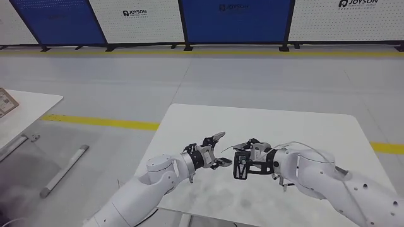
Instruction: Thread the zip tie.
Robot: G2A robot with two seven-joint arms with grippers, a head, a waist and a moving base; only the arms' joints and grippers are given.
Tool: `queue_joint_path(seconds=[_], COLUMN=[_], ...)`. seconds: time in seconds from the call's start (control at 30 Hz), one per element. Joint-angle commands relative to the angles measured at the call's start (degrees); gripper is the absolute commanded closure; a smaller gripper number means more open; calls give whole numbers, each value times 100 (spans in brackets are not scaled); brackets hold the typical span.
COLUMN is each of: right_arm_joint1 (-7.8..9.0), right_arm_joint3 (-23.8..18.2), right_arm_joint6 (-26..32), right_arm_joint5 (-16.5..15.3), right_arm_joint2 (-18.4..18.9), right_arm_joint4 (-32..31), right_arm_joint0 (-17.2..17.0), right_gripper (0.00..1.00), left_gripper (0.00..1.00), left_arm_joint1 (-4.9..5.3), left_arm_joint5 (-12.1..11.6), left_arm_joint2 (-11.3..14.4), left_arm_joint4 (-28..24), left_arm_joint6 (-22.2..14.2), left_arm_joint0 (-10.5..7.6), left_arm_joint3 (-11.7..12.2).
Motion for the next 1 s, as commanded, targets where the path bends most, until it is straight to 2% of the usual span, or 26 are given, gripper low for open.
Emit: queue_joint_path(seconds=[0.0, 0.1, 0.3, 0.53, 0.57, 0.63, 0.7, 0.97], right_arm_joint1=[0, 0, 0, 0, 0, 0, 0, 0], right_arm_joint3=[0, 0, 0, 0, 0, 0, 0, 0], right_arm_joint6=[0, 0, 0, 0, 0, 0, 0, 0], right_arm_joint5=[0, 0, 0, 0, 0, 0, 0, 0], right_arm_joint2=[0, 0, 0, 0, 0, 0, 0, 0], right_arm_joint4=[0, 0, 0, 0, 0, 0, 0, 0], right_arm_joint0=[0, 0, 0, 0, 0, 0, 0, 0], right_gripper=[100, 100, 100, 100, 100, 100, 100, 100], left_gripper=[67, 78, 71, 72, 81, 86, 100, 100], left_arm_joint1=[-4, -11, -32, -58, -60, -59, -59, -73], left_arm_joint5=[44, 128, 187, 187, 187, 187, 187, 187], left_arm_joint2=[-34, -69, -86, -22, -9, 1, 9, -1], left_arm_joint4=[-58, -128, -143, -231, -230, -227, -234, -248], left_arm_joint6=[-74, -132, -73, -41, -52, -62, -85, -113], left_arm_joint0=[21, 39, 45, -31, -35, -41, -45, -60], left_arm_joint3=[-21, -51, -70, 4, 8, 13, 19, 77])
